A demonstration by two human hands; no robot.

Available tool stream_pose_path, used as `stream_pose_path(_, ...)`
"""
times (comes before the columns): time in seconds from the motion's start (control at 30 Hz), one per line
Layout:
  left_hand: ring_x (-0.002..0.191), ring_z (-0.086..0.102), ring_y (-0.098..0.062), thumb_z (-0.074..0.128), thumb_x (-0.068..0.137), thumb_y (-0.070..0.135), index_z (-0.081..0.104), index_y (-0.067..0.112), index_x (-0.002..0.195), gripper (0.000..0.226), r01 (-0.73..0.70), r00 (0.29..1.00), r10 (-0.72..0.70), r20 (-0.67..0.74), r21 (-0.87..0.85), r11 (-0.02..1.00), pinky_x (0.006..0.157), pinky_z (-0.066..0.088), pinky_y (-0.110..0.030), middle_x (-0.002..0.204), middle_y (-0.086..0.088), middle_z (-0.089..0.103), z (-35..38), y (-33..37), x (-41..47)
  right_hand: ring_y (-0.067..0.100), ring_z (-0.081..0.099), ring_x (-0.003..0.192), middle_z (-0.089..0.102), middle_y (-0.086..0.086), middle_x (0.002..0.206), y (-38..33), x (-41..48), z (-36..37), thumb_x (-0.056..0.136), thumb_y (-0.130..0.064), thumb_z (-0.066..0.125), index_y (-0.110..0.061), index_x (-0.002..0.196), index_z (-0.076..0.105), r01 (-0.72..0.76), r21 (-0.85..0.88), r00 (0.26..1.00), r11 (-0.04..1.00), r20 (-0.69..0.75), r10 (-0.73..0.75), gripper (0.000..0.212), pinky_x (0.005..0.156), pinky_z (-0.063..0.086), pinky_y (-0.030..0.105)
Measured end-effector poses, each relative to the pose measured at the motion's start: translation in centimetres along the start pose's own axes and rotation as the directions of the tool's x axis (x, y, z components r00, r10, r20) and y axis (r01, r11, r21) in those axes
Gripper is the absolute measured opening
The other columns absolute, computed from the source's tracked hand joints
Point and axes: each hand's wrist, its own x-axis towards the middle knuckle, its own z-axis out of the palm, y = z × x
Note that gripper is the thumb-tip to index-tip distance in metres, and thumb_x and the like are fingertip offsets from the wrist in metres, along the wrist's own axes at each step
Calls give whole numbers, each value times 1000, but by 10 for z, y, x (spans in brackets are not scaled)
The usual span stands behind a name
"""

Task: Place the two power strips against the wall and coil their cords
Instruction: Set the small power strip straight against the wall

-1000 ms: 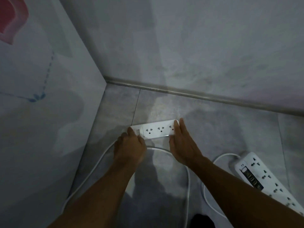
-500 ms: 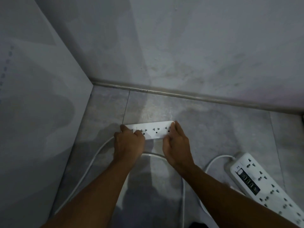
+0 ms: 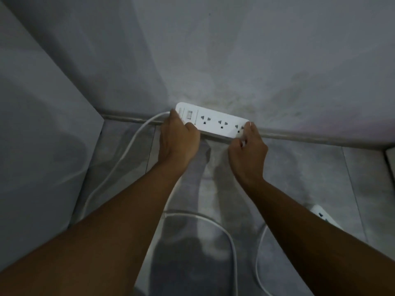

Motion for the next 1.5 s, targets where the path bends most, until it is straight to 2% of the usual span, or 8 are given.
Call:
stream_pose_path(0.13, 119, 59, -25, 38, 99, 14, 52, 10, 132, 36, 34, 999, -33, 31, -18, 999, 57, 39, -9, 138, -9, 58, 13, -7, 4, 33, 63, 107, 63, 24, 121, 23, 10, 8, 90, -11, 45, 7, 123, 56, 11, -50, 1000, 999, 19, -10, 39, 96, 55, 43)
stream_pose_path(0.3, 117, 60, -28, 36, 98, 12, 56, 10, 128, 37, 58, 997, -56, 55, -35, 998, 79, 41, -23, 136, -10, 61, 28, -26, 14, 19, 49, 72, 55, 11, 82, 38, 17, 16, 82, -1, 44, -1, 89, 54, 82, -93, 996, 992, 49, -78, 12, 67, 40, 35)
stream_pose_path(0.53, 123, 56, -31, 36, 96, 12, 52, 13, 136, 43, 61, 992, -63, 113, 16, 998, 98, 47, -34, 138, -12, 58, 40, -48, 22, 36, 62, 103, 61, 23, 118, 49, 26, 17, 92, -10, 39, 7, 128, 51, 124, -136, 965, 983, 246, -87, 41, 90, 54, 48)
stream_pose_path(0.7, 124, 55, -34, 39, 93, 14, 43, 11, 143, 50, 16, 989, -31, 144, 99, 995, 102, 48, -43, 139, -16, 56, 38, -52, 21, 39, 30, 146, 15, 23, 164, 56, 21, 18, 99, -9, 43, 3, 156, 15, 224, -270, 915, 937, 388, -107, 64, 118, 35, 46)
stream_pose_path(0.83, 118, 58, -37, 42, 92, 25, 36, 13, 146, 55, -39, 985, 1, 172, 215, 976, 96, 51, -48, 139, -17, 54, 34, -59, 18, 33, 0, 155, -4, 19, 167, 53, 5, 23, 98, -5, 43, 4, 156, 5, 251, -266, 934, 931, 318, -161, 70, 125, 18, 45)
stream_pose_path(1.13, 135, 44, -31, 41, 98, 24, 22, 11, 155, 61, -307, 937, 183, 296, 452, 837, 102, 42, -41, 158, -13, 32, 10, -73, -2, 36, 13, 153, 19, 24, 163, 47, -21, 25, 84, 2, 50, 4, 153, 25, 473, -197, 840, 859, 397, -371, 73, 124, 20, 49)
stream_pose_path(1.3, 141, 39, -25, 41, 99, 29, 39, 11, 148, 53, -481, 858, 295, 421, 457, 748, 112, 33, -36, 156, -10, 39, -9, -92, -26, 26, 60, 107, 65, 15, 120, 45, -55, 15, 91, -27, 51, -6, 130, 60, 628, -6, 702, 778, 437, -563, 45, 92, 51, 41)
stream_pose_path(1.5, 116, 59, -33, 34, 75, 52, 61, 8, 123, 70, -590, 784, 321, 532, 474, 654, 95, 48, -40, 130, -12, 59, -19, -128, -61, 20, 55, 71, 61, 3, 78, 63, -95, 11, 73, -33, 72, -14, 89, 70, 766, 105, 491, 634, 541, -683, 25, 66, 45, 32)
